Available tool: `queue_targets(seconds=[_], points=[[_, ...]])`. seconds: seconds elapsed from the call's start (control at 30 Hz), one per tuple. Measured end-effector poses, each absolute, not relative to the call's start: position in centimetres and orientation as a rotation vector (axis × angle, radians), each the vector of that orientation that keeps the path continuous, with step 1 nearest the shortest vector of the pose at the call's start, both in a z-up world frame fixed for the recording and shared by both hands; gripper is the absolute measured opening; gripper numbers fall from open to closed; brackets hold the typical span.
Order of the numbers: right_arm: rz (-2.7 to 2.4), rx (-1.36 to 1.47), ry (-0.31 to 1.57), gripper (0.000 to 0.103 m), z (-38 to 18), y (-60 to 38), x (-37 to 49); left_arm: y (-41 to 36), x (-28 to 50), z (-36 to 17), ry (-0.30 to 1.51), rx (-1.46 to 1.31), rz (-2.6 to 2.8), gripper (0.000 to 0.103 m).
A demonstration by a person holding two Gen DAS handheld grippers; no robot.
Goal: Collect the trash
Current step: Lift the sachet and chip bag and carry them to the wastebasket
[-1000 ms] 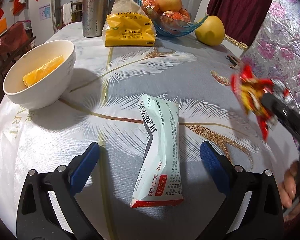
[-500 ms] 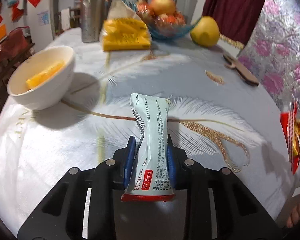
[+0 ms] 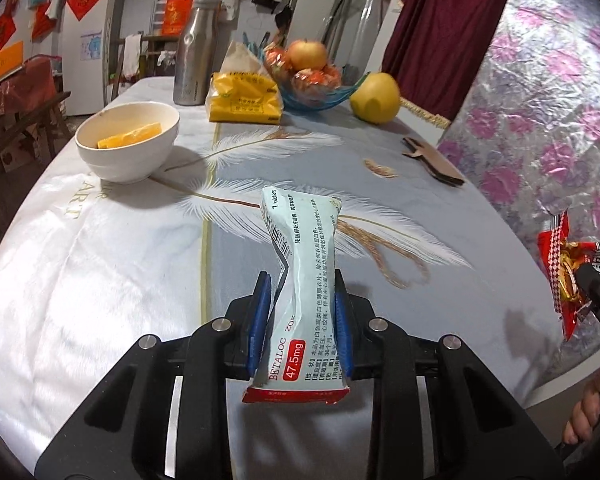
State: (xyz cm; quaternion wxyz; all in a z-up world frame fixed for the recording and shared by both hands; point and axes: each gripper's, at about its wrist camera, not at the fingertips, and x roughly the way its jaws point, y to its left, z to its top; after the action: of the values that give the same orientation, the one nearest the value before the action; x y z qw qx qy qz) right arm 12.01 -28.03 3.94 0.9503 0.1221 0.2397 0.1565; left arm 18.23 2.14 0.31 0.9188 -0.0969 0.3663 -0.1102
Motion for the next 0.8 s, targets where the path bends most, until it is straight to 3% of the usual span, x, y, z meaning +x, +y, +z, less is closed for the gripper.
queue_targets(seconds=[0.8], points=[[0.253,0.183,0.233,0.036,9.4,-32.6,-5.7,-2.6,3.3,9.6,0.464,-0.103,-0.352,0.031]])
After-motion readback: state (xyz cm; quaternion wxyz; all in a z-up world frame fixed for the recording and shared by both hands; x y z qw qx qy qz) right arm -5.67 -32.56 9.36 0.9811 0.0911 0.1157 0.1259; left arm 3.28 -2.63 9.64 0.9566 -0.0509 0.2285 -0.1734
